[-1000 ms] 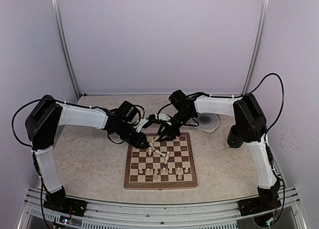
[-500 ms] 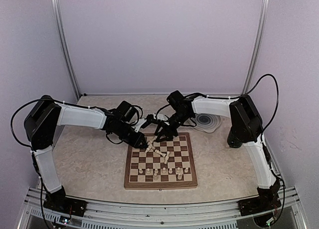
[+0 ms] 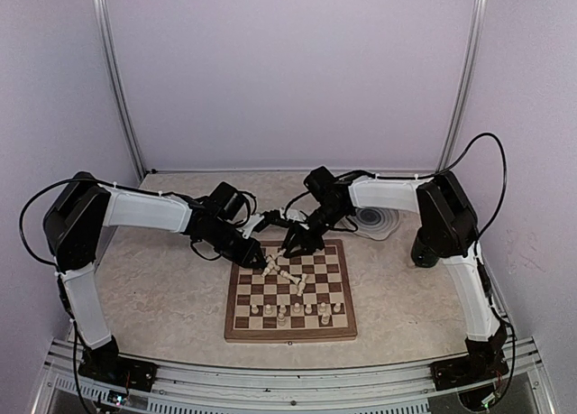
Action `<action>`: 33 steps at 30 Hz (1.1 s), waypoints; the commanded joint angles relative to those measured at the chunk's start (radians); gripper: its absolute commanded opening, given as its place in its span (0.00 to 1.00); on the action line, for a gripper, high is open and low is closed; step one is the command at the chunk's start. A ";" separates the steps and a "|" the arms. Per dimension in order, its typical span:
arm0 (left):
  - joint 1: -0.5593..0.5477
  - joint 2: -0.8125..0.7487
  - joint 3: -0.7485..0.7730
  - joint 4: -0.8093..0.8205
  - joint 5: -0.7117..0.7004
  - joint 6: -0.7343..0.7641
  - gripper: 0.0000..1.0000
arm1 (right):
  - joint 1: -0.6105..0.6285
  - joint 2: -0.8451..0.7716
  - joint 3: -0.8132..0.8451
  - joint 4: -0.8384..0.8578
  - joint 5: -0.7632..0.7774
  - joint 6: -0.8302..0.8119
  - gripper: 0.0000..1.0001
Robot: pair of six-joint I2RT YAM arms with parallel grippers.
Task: Set up the chess pieces on the board
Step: Pick up the bishop from the chessboard.
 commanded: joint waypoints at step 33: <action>0.014 -0.040 0.015 0.043 0.041 -0.045 0.23 | 0.032 -0.433 -0.371 0.081 0.306 0.051 0.12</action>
